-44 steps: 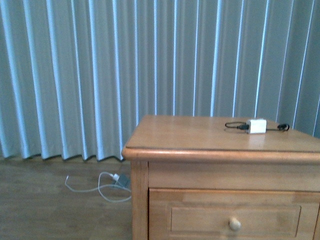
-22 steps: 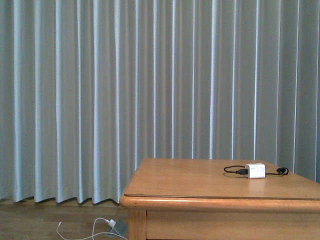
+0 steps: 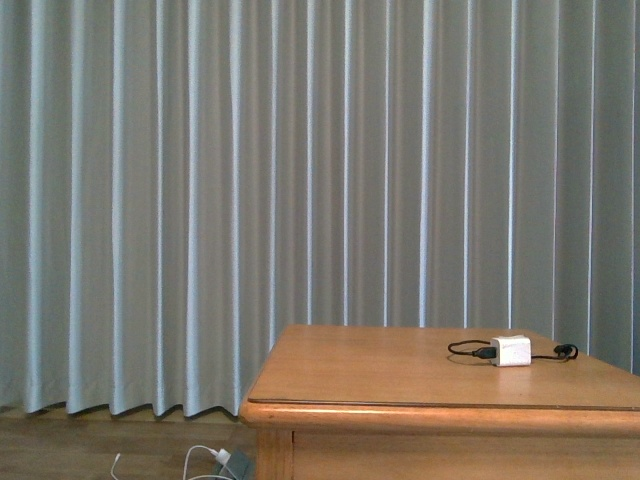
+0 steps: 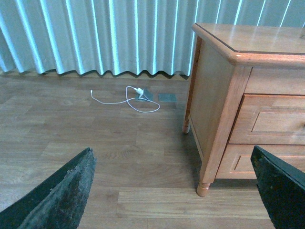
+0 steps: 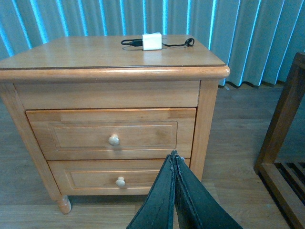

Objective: Place pink marker in drawer with both arms

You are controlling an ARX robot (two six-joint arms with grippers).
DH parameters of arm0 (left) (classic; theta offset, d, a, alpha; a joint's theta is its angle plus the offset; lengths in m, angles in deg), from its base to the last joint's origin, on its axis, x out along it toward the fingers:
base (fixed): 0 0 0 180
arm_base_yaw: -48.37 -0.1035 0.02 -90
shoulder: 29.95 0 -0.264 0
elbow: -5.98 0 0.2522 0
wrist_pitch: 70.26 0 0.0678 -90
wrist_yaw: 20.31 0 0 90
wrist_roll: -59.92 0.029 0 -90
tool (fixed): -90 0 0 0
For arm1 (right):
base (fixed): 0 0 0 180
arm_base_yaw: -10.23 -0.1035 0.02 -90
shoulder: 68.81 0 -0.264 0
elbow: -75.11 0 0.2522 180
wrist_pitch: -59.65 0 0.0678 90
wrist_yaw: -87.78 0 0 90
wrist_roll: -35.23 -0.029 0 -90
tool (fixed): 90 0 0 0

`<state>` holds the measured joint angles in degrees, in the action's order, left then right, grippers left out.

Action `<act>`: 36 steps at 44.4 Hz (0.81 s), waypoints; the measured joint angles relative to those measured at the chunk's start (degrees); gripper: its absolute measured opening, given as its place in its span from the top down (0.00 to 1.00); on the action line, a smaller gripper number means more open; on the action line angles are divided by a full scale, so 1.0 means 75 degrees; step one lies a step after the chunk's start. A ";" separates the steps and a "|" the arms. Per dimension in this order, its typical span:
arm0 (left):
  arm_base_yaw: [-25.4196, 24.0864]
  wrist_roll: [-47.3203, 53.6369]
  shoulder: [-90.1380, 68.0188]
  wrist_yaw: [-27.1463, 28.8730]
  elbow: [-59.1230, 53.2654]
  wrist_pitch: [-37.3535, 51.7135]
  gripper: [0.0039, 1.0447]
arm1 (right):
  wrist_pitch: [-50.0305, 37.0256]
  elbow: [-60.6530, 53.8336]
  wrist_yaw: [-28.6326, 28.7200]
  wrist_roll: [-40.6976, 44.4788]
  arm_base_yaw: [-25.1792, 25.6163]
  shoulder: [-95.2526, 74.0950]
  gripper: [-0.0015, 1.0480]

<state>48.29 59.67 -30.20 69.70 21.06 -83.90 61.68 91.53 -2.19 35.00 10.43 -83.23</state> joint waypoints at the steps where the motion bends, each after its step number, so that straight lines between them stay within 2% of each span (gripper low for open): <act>1: 0.0000 0.0000 0.0000 0.0000 0.0000 0.0000 0.06 | 0.0023 -0.0015 0.0000 0.0003 0.0000 0.0038 0.99; 14: 0.0000 0.0000 0.0000 -0.0003 0.0000 -0.0003 0.06 | 0.0219 -0.0315 0.0000 0.0003 -0.0003 0.0583 0.99; 20: 0.0000 0.0000 0.0000 0.0000 0.0000 -0.0003 0.06 | 0.1510 -0.0309 0.0003 0.0006 -0.0006 0.1754 0.99; 36: 0.0000 0.0000 0.0000 -0.0003 0.0000 -0.0006 0.06 | 0.1553 -0.0309 0.0000 0.0006 -0.0006 0.1888 0.99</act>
<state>48.29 59.67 -30.20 69.68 21.06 -83.95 73.33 89.21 -2.19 35.04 10.39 -69.06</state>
